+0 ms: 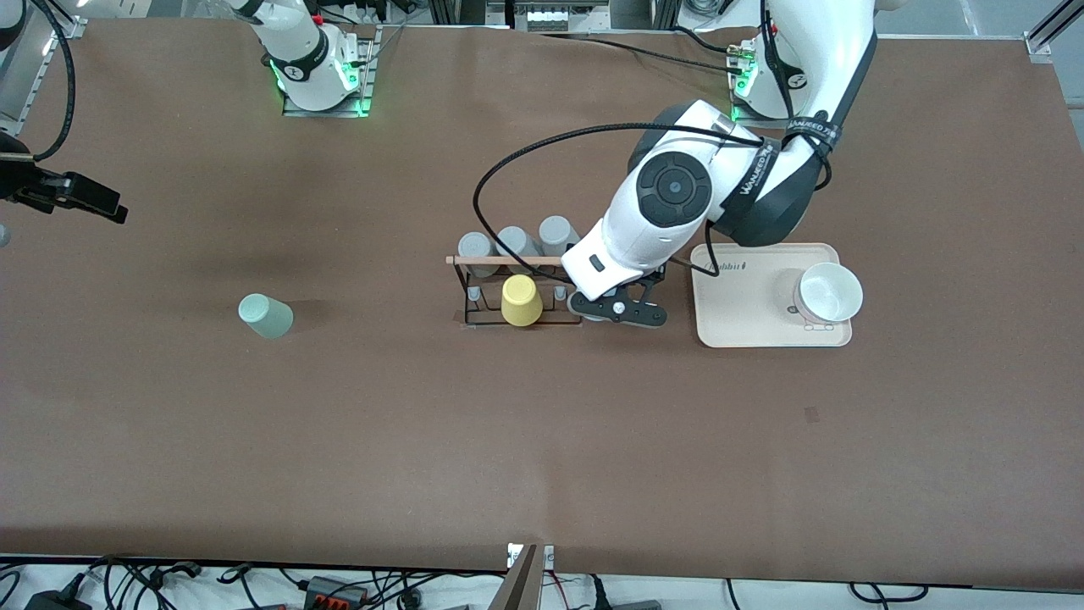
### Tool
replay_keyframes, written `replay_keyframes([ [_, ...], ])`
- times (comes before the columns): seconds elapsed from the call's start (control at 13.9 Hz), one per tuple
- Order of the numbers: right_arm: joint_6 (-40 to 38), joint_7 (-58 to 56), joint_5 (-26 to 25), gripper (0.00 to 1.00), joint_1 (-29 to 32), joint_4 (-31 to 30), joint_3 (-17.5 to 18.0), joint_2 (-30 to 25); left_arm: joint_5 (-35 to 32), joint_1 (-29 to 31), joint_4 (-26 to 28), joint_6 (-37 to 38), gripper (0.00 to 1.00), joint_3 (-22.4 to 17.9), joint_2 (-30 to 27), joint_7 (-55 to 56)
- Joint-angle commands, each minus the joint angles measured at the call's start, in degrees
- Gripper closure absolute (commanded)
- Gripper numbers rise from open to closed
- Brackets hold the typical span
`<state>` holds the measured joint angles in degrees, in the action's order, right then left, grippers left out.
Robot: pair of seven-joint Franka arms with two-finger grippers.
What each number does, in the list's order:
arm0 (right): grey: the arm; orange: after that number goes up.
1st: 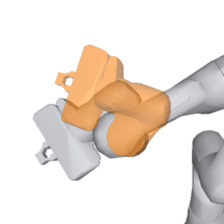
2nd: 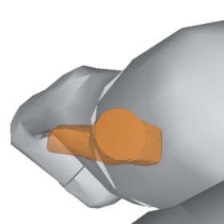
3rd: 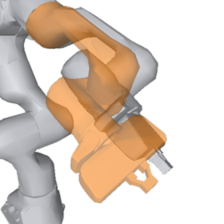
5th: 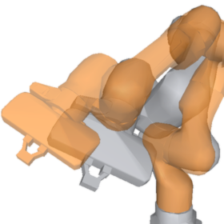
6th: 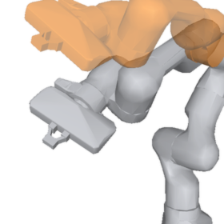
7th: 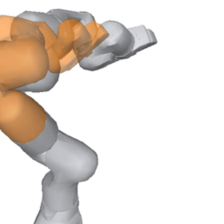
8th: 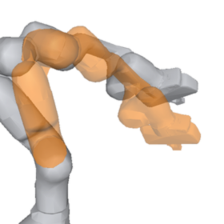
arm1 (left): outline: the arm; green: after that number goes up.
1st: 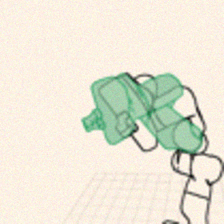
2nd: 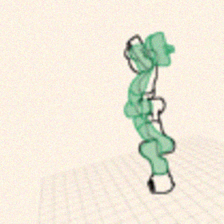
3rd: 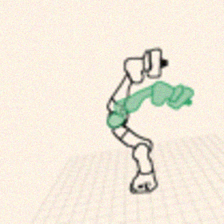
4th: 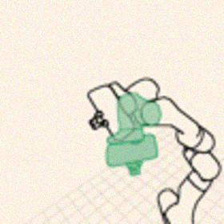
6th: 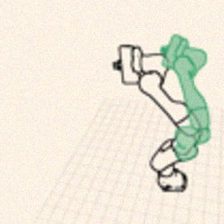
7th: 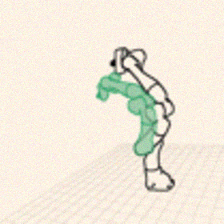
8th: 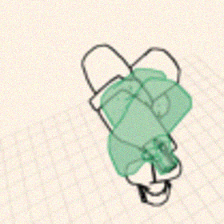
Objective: Hang scattered cups on rack with three cups
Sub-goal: 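Carry the light blue cup with the left gripper to the rack, then lower the light blue cup onto a rack peg and open the left gripper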
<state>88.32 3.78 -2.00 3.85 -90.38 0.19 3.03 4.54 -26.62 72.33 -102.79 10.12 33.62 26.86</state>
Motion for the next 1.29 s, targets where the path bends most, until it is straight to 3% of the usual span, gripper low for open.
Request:
replay_keyframes([
  [0.0,-0.43,0.52,0.86,0.0,0.28,-0.85,0.25,-1.01,0.12,-2.3,-5.35,1.36,0.66,-0.89,3.73,2.49],
  [1.22,-0.96,0.52,0.86,0.0,0.28,-1.12,0.25,-1.18,-1.99,-5.55,-5.44,1.01,0.66,-0.89,6.28,2.5],
])
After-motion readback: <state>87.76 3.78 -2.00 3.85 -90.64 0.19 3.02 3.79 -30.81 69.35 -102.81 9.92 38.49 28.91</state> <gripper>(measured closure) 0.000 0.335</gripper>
